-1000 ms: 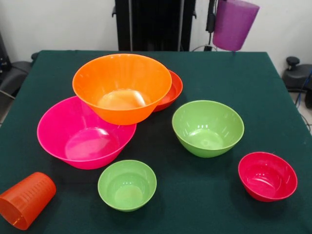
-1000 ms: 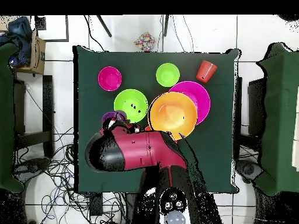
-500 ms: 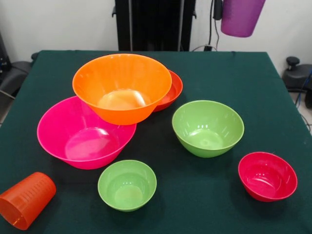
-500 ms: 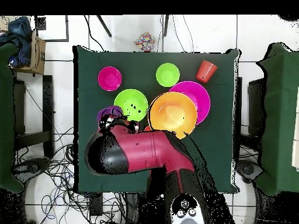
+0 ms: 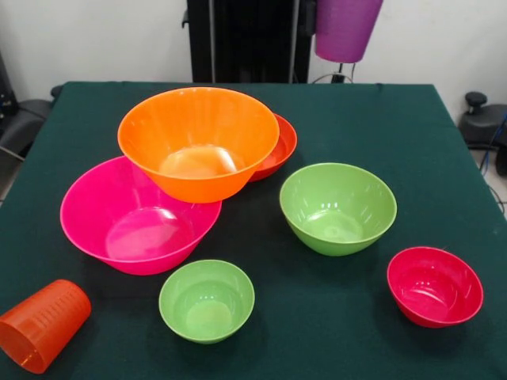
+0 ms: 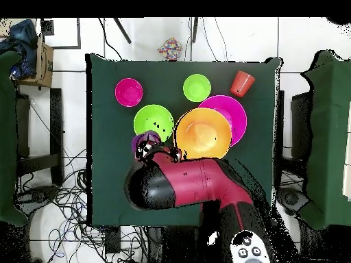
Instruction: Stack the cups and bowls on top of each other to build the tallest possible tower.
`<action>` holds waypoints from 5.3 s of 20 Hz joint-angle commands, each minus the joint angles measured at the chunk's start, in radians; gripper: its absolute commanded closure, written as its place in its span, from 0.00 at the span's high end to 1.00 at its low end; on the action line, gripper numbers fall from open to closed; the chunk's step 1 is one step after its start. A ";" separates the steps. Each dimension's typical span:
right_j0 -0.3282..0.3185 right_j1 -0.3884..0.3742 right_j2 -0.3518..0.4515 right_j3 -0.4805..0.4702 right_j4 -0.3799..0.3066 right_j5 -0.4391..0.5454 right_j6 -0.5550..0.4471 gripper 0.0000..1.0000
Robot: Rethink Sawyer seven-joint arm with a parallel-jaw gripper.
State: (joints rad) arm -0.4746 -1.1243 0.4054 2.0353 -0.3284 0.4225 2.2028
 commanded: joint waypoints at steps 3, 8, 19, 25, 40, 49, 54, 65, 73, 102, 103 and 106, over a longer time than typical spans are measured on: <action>0.014 0.045 0.035 0.049 -0.261 -0.018 -0.162 0.00; 0.011 0.074 0.023 0.032 -0.339 -0.050 -0.119 0.00; -0.099 0.126 0.061 0.045 -0.451 -0.113 -0.151 0.00; -0.138 0.166 0.072 0.033 -0.520 -0.135 -0.154 0.00; -0.035 0.316 -0.048 -0.102 -0.723 -0.175 0.009 0.00; 0.067 0.407 -0.178 -0.196 -0.781 -0.253 0.082 0.00; 0.047 0.398 -0.171 -0.180 -0.753 -0.263 0.036 0.00; -0.081 0.328 -0.041 -0.098 -0.674 -0.209 -0.089 0.00; -0.321 0.214 0.230 -0.003 -0.454 -0.035 -0.299 0.00; -0.197 0.401 0.073 -0.226 -0.809 -0.018 -0.060 0.00; -0.182 0.410 0.058 -0.235 -0.827 -0.031 -0.036 0.00; -0.146 0.438 0.022 -0.268 -0.862 -0.048 0.010 0.00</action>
State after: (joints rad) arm -0.7124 -0.8034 0.5414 1.8793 -1.0280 0.3715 2.1985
